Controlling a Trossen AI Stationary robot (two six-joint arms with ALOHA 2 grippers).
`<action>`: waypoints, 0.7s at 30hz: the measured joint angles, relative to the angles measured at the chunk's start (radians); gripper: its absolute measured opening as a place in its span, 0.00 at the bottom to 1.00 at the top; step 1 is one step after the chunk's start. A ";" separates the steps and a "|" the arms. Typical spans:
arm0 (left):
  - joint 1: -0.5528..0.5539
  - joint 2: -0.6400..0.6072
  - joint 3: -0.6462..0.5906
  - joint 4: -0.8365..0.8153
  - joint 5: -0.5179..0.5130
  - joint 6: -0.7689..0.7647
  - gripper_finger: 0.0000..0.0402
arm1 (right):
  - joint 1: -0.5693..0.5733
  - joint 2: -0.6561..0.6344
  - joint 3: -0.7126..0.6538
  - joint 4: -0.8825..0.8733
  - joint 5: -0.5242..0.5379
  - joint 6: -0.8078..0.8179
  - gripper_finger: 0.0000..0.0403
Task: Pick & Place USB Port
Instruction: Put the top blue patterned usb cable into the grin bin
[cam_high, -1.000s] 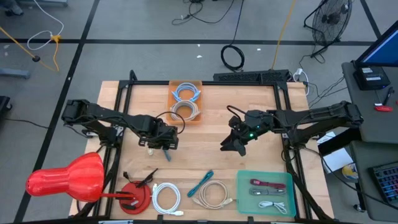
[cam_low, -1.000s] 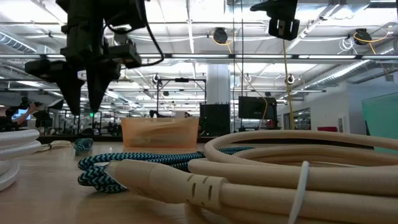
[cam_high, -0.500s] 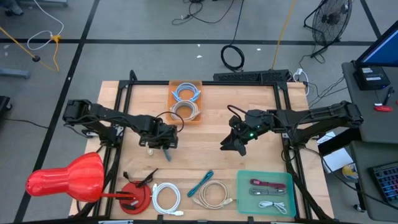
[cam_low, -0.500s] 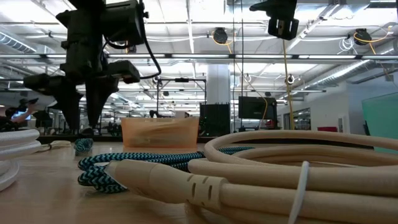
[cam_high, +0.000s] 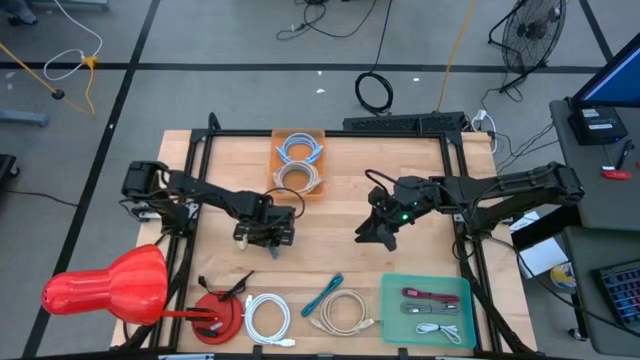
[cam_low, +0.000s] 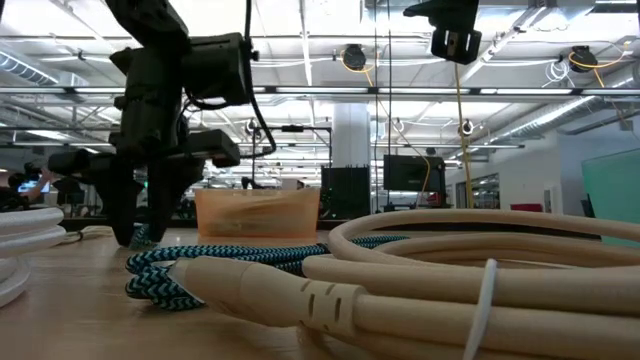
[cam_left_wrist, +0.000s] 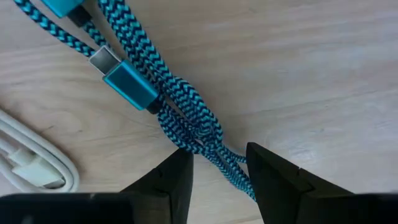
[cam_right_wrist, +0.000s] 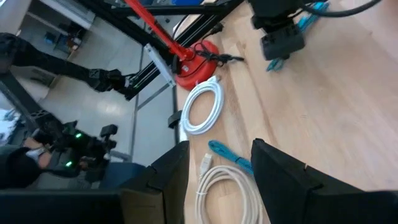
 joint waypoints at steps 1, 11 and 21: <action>0.001 0.003 0.001 -0.003 0.006 0.005 0.38 | 0.000 0.000 0.000 0.001 -0.008 0.000 0.40; 0.001 -0.007 0.000 -0.001 0.012 0.012 0.07 | 0.000 0.000 0.000 -0.002 -0.010 0.000 0.40; -0.054 -0.165 0.078 0.010 -0.160 0.038 0.02 | 0.000 0.000 0.000 0.050 -0.012 0.023 0.40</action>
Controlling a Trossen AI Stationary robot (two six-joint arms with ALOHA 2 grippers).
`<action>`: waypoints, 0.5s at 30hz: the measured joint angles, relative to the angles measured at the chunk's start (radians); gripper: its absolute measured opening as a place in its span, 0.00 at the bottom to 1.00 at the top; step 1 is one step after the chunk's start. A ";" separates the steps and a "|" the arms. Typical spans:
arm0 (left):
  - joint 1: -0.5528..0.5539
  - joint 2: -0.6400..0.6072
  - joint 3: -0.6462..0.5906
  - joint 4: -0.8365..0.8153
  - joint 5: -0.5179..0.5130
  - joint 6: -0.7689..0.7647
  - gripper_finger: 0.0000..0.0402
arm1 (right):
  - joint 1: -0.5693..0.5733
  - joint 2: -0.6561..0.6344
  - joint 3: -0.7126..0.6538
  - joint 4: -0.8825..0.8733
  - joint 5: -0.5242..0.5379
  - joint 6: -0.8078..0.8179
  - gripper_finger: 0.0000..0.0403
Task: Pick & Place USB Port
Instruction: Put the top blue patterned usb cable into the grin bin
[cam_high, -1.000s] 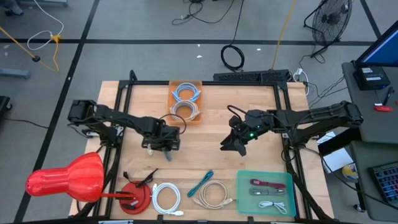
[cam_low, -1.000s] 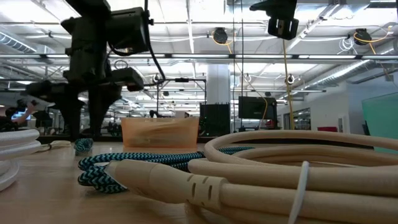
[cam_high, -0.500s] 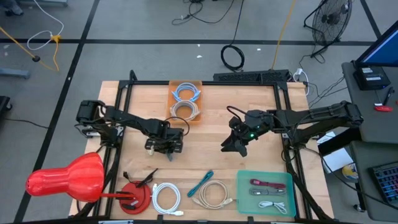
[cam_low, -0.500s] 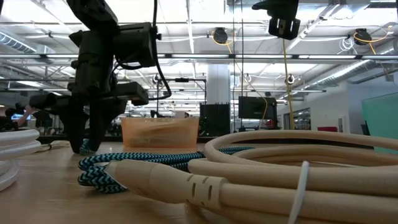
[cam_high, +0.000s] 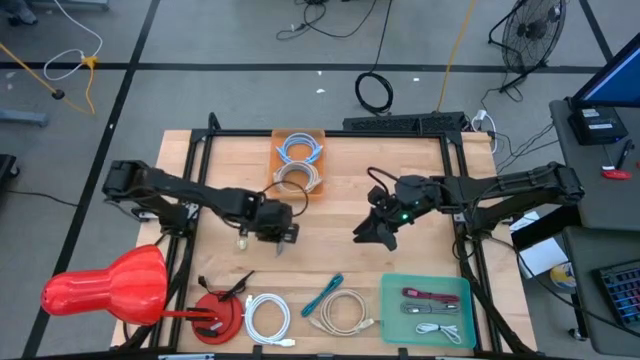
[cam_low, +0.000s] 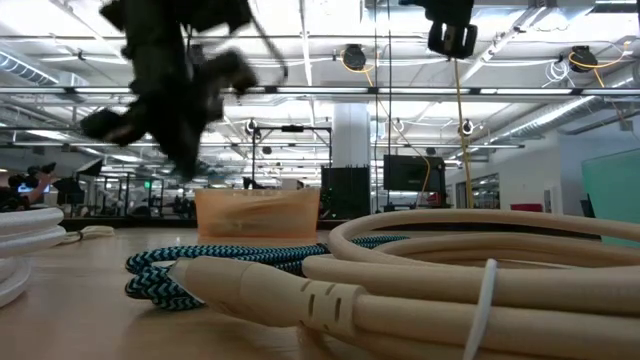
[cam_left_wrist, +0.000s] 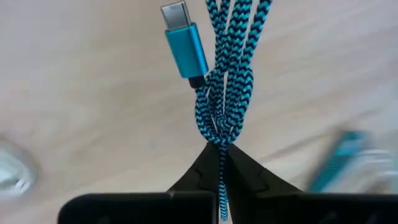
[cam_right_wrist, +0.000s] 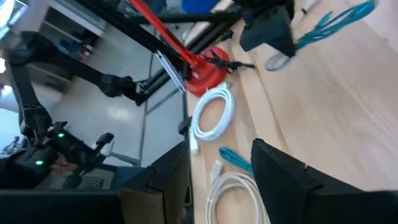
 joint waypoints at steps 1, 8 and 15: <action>-0.011 -0.024 0.017 0.002 -0.053 0.006 0.01 | 0.000 0.000 0.000 0.019 0.000 0.000 0.40; -0.070 -0.138 0.169 0.124 -0.402 0.126 0.01 | 0.000 0.000 0.000 0.237 -0.005 0.000 0.40; -0.074 -0.148 0.281 0.371 -0.455 0.368 0.01 | -0.019 0.000 0.001 0.472 -0.007 0.016 0.40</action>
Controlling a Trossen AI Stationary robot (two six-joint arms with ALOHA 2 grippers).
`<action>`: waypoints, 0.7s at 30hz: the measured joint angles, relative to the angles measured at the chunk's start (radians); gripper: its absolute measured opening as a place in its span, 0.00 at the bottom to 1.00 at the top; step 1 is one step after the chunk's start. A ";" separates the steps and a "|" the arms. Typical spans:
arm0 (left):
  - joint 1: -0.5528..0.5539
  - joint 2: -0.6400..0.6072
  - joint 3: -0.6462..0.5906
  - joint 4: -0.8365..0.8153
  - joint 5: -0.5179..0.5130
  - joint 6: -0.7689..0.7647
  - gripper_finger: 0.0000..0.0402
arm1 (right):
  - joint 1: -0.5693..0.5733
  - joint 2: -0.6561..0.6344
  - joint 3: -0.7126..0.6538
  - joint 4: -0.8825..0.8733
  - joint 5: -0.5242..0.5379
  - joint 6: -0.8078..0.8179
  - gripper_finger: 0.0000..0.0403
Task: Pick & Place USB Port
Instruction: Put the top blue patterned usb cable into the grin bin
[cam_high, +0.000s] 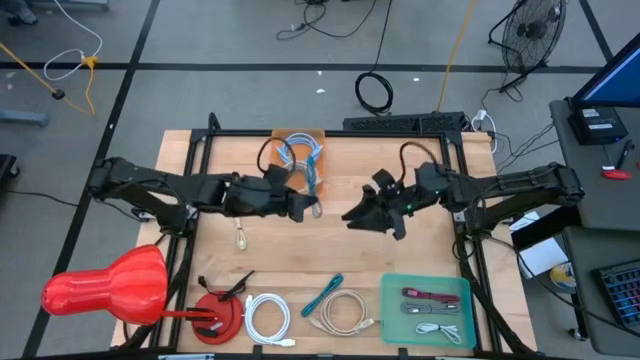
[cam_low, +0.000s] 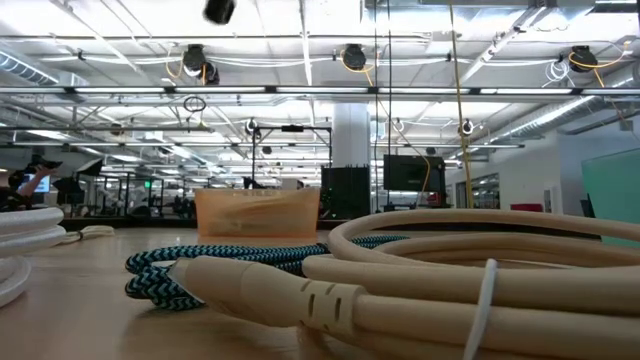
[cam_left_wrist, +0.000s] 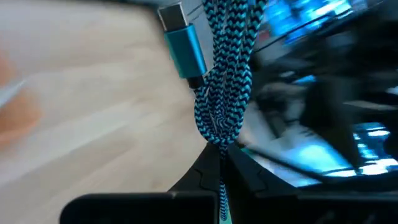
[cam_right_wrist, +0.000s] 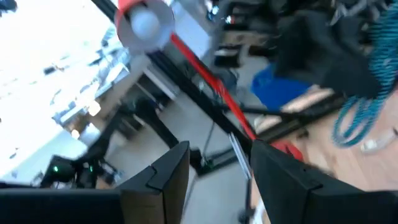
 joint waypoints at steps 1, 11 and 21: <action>0.000 0.005 0.009 0.051 0.005 0.021 0.01 | -0.007 0.000 0.000 0.022 0.002 0.005 0.40; -0.038 0.016 0.014 0.180 0.029 0.060 0.01 | -0.067 0.000 0.000 0.136 0.006 0.035 0.40; -0.041 0.091 0.014 0.374 0.055 0.078 0.01 | -0.075 0.000 0.000 0.131 0.008 0.014 0.40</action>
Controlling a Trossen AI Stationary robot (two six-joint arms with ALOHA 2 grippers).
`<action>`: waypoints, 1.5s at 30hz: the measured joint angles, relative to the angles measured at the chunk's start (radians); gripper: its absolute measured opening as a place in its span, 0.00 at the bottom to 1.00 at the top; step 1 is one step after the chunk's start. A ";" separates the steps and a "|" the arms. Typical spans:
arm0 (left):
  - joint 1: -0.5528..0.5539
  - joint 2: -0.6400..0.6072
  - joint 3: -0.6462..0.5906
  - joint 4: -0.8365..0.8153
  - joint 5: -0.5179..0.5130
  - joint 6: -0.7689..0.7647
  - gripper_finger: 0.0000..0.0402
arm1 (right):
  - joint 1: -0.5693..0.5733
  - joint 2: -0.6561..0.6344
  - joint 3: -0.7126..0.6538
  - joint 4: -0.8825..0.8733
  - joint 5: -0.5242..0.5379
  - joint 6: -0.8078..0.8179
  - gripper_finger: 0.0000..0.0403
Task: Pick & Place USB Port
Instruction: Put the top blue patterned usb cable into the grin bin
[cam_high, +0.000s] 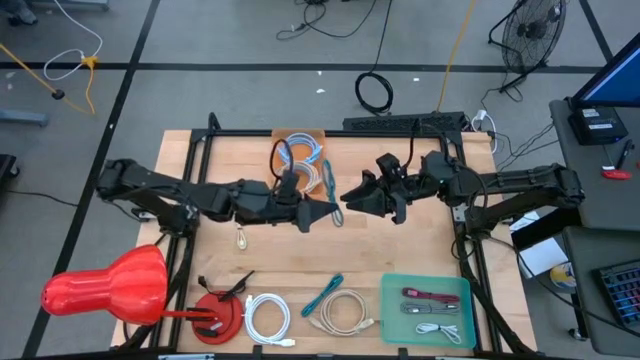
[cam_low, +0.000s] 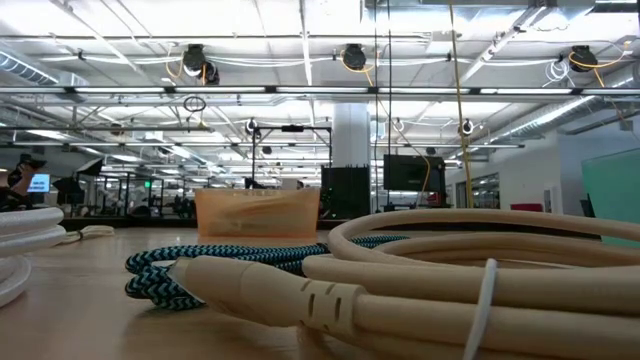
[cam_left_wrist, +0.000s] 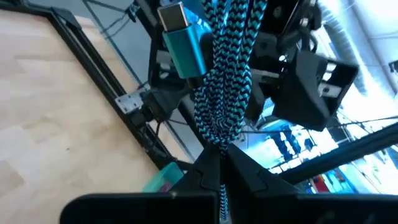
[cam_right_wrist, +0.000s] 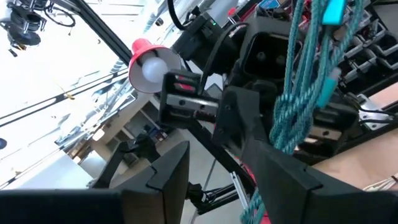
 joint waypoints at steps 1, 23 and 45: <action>0.000 0.001 0.000 0.005 0.007 -0.002 0.01 | 0.000 0.000 0.000 0.000 0.000 0.000 0.40; -0.032 0.099 0.181 -0.103 0.042 0.034 0.01 | 0.000 0.000 0.000 -0.017 -0.001 -0.004 0.40; -0.021 0.128 0.179 -0.064 0.106 0.028 0.07 | 0.002 0.000 -0.001 -0.042 -0.034 0.000 0.07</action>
